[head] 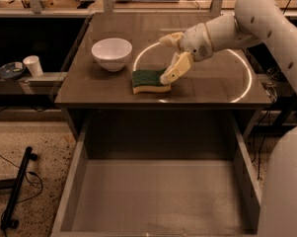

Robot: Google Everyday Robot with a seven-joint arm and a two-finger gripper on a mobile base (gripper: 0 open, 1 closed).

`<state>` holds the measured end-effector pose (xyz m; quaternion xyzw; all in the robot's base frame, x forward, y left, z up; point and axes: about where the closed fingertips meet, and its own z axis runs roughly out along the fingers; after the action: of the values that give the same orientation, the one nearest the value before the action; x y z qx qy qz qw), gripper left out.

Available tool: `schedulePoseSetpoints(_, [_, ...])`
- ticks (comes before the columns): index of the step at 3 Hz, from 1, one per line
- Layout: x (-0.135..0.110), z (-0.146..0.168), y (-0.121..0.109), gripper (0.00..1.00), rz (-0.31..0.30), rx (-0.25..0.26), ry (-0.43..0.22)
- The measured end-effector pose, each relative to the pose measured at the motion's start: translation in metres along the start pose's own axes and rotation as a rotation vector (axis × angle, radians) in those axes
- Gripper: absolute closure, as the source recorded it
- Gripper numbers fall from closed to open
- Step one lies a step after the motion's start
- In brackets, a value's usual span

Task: Place sponge into top drawer

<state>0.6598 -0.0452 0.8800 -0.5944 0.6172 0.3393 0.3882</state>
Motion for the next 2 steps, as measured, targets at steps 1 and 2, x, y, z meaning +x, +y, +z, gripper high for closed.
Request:
schedulePoseSetpoints(1, [0.0121, 0.0117, 0.0064, 0.0, 0.02, -0.015, -0.032])
schedulePoseSetpoints(2, [0.018, 0.0171, 0.0096, 0.0, 0.033, -0.022, -0.044])
